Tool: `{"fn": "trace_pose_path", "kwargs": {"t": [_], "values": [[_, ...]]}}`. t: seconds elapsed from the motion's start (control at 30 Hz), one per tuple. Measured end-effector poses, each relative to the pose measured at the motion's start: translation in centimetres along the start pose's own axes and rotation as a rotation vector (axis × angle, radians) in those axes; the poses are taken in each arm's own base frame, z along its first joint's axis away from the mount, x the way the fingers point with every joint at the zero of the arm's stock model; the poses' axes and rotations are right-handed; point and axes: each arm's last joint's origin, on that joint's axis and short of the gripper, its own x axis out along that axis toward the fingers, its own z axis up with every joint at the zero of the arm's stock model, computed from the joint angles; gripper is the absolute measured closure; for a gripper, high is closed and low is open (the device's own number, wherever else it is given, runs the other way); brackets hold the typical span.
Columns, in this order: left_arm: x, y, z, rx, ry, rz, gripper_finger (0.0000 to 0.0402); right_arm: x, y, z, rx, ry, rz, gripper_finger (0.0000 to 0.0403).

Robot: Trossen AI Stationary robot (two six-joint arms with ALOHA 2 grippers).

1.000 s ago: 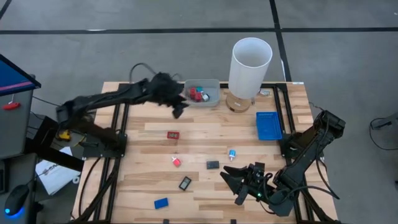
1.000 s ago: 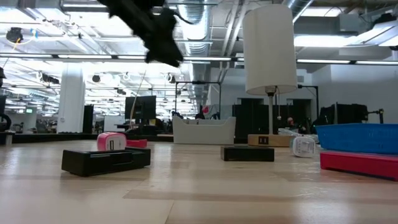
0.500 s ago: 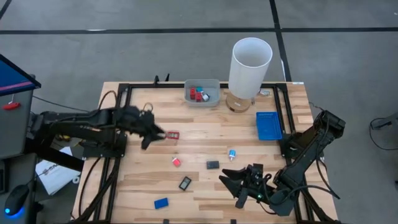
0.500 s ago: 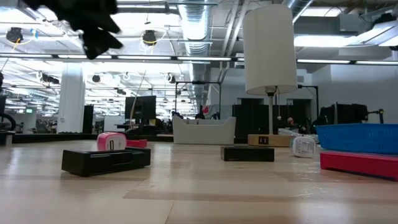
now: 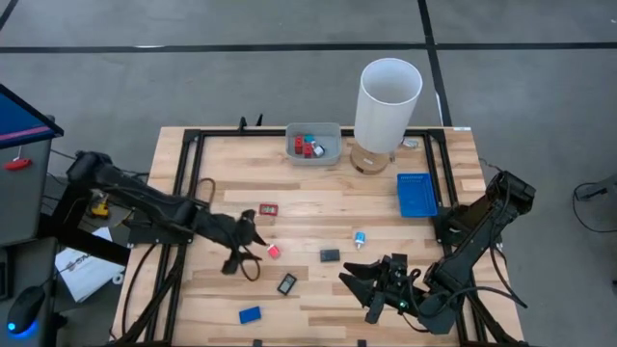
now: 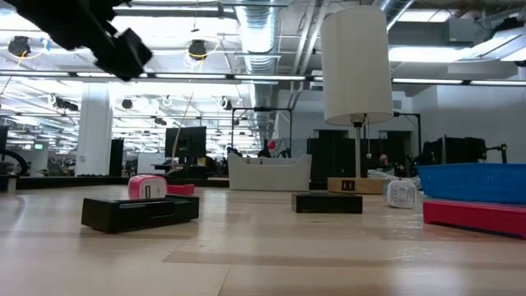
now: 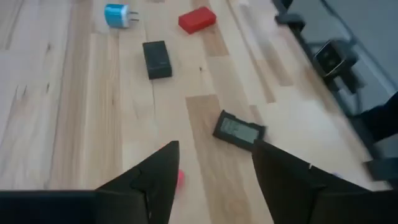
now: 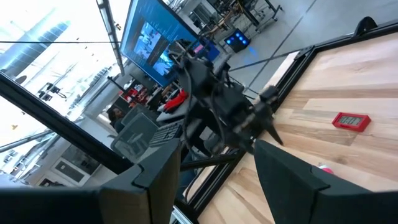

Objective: Pick & Place Office items
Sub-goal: Put the pink charger adapter into the gray bin

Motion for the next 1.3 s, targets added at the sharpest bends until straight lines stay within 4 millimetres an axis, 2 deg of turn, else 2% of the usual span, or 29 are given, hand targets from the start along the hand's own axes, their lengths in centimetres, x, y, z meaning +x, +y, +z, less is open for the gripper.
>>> {"fn": "trace_pose_path", "kwargs": {"t": [0.33,0.5,0.77,1.0,1.3], "values": [[4.9,-0.1,1.6,0.233,0.114,-0.071,0.0140,0.0,0.1,0.1,0.016,-0.003,0.004,0.0205],[6.5,0.6,1.2,0.271,0.176,-0.091,0.0128,0.0,0.1,0.1,0.017,-0.002,0.005,0.0205],[8.2,1.8,-0.7,0.328,0.330,-0.080,0.0128,-0.4,0.2,0.0,0.017,0.006,0.012,0.0205],[9.6,3.0,-1.6,0.368,0.380,-0.058,0.0129,-0.5,0.2,-0.1,0.017,0.008,0.014,0.0205],[10.3,4.3,-2.5,0.348,0.436,-0.036,0.0129,-0.7,0.3,-0.1,0.027,0.010,0.020,0.0205]]}}
